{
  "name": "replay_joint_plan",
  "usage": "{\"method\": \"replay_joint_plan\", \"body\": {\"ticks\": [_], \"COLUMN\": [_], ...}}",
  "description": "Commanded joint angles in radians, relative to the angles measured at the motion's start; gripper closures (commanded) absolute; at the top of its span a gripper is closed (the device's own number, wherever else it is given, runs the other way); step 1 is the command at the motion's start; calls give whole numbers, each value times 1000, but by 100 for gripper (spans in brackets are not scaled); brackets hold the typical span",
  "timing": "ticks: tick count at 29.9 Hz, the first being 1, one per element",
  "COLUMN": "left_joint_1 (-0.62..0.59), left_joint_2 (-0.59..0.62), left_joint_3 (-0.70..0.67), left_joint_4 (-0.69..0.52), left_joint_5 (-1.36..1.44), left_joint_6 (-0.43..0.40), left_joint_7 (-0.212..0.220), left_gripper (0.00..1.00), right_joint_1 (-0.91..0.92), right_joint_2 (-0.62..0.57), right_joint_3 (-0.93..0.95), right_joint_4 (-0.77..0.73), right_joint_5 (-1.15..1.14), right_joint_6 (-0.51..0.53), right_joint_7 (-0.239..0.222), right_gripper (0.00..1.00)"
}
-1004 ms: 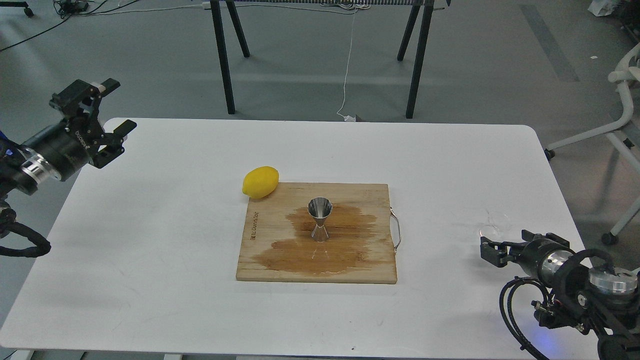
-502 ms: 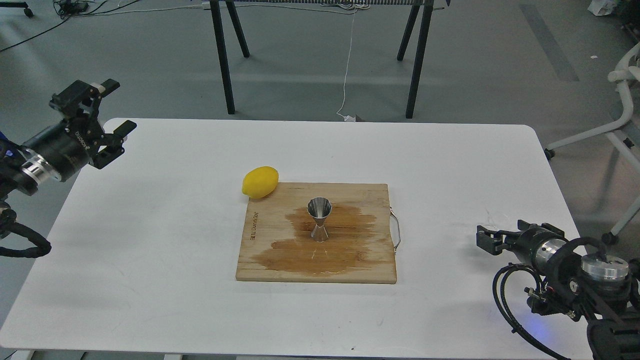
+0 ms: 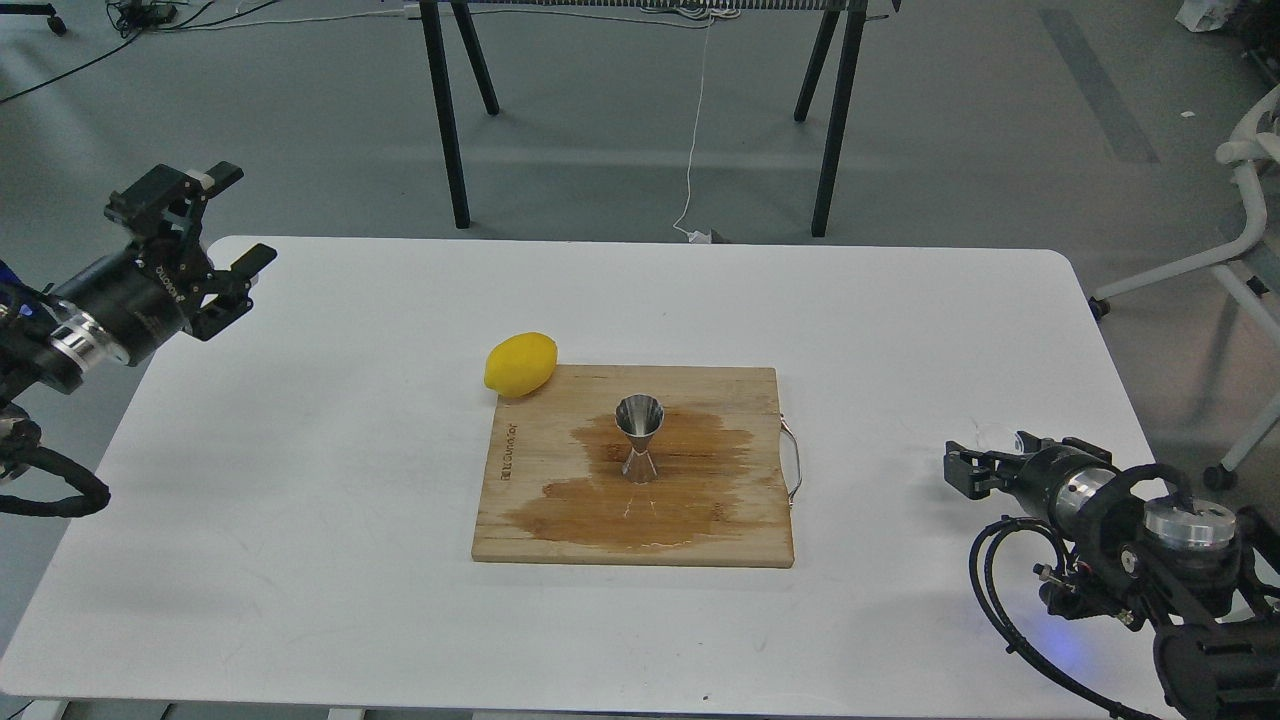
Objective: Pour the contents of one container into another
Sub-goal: 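Lower the right gripper to the clear glass and grasp it, then lift the glass with the right gripper and move it above the jigger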
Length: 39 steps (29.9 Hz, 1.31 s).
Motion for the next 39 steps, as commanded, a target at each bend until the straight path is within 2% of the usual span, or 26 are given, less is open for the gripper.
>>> {"method": "replay_joint_plan", "body": {"ticks": [1,14,18,24,26,30,34,39], "left_joint_1": [0,0,0,0,3,5,5,5], "left_joint_2": [0,0,0,-2,-2,-3,-3,-3], "left_joint_3": [0,0,0,0,2,5,5,5], "left_joint_4": [3,17,17,17,17,17,18,18], "left_joint_5": [0,0,0,0,0,2,6,8], "left_joint_6": [0,0,0,0,0,0,0,0], "left_joint_7": [0,0,0,0,0,0,0,0], "left_gripper": [1,1,1,1,1,1,1,1], "right_joint_1": [0,0,0,57,106,258,449,640], "right_joint_2": [0,-1,-1,-18,-33,-50,-121,-138], "right_joint_3": [-4,-11,-13,-13,-15,-97,-341,-574], "right_joint_4": [1,7,15,116,145,161,191,279], "right_joint_5": [0,-2,-3,-77,-135,-246,-279,-341], "right_joint_6": [0,20,23,20,15,9,21,23], "right_joint_7": [1,-1,-2,-22,-48,-131,-189,-243], "right_gripper": [40,58,68,70,72,73,73,73]}}
